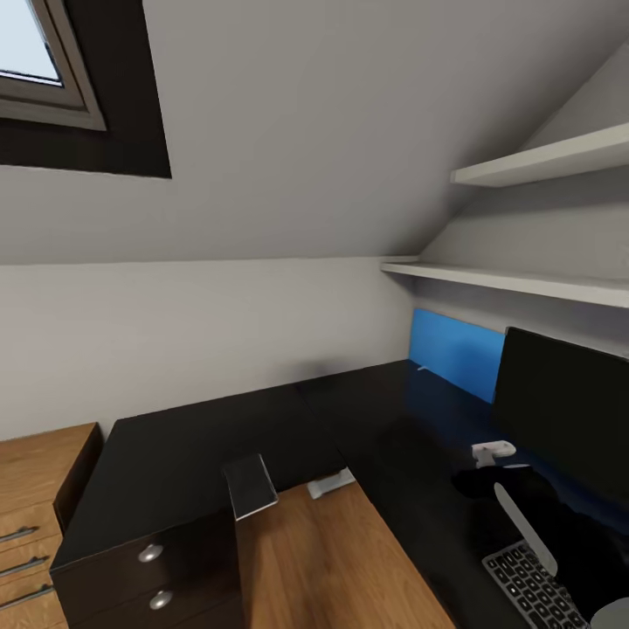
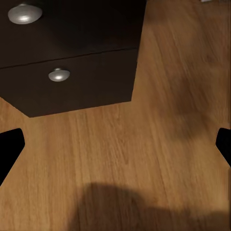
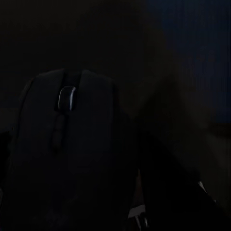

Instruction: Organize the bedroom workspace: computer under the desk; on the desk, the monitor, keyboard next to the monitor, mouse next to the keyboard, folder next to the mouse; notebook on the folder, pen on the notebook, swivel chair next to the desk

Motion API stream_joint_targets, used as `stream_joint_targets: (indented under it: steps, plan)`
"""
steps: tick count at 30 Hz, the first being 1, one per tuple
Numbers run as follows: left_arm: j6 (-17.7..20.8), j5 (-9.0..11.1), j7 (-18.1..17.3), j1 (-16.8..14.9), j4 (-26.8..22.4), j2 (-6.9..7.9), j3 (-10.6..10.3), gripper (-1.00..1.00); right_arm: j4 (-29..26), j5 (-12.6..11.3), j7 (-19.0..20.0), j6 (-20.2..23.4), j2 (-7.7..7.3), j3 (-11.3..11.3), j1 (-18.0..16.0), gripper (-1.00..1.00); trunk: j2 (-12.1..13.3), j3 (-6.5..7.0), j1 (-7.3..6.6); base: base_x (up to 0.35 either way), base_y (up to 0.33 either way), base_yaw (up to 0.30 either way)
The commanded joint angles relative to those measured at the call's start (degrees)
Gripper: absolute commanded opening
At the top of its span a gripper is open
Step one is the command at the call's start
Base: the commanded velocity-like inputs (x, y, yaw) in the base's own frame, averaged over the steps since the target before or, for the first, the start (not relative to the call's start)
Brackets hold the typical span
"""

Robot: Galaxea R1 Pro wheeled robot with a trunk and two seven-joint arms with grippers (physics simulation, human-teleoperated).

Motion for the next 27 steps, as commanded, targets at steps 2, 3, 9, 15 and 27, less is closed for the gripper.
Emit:
stream_joint_targets:
  steps: [2, 3, 9, 15, 27]
  plan:
    - [-0.30, 0.63, 0.41, -0.05, -0.06, 0.05, -0.27, 1.00, 0.10, -0.26, -0.65, -0.03, 0.62, 0.20, -0.07, -1.00, -0.05, -0.04, 0.00, 0.000, 0.000, -0.114]
    - [-0.30, 0.65, 0.41, -0.06, -0.19, 0.05, -0.19, 1.00, 1.20, -0.09, -0.65, -1.26, 1.12, 0.19, -0.07, -1.00, -0.05, -0.03, 0.00, 0.000, 0.000, -0.052]
    - [-0.34, 0.67, 0.44, -0.04, -0.67, 0.05, -0.08, 1.00, 10.86, 2.02, -0.65, -7.56, 2.38, 0.17, -0.74, -1.00, -0.05, 0.00, 0.00, 0.000, 0.000, -0.019]
    - [-0.37, 0.67, 0.42, -0.05, -0.75, 0.06, -0.07, 1.00, 23.33, 5.24, -0.51, -14.39, 3.14, 0.12, -4.84, -1.00, -0.05, 0.00, 0.00, 0.000, 0.000, -0.001]
    - [-0.32, 0.76, 0.38, -0.05, -1.41, 0.05, -0.08, 1.00, 33.93, 5.88, -0.01, -19.15, 3.49, 0.19, -8.90, -1.00, -0.05, 0.00, 0.00, 0.000, 0.000, 0.000]
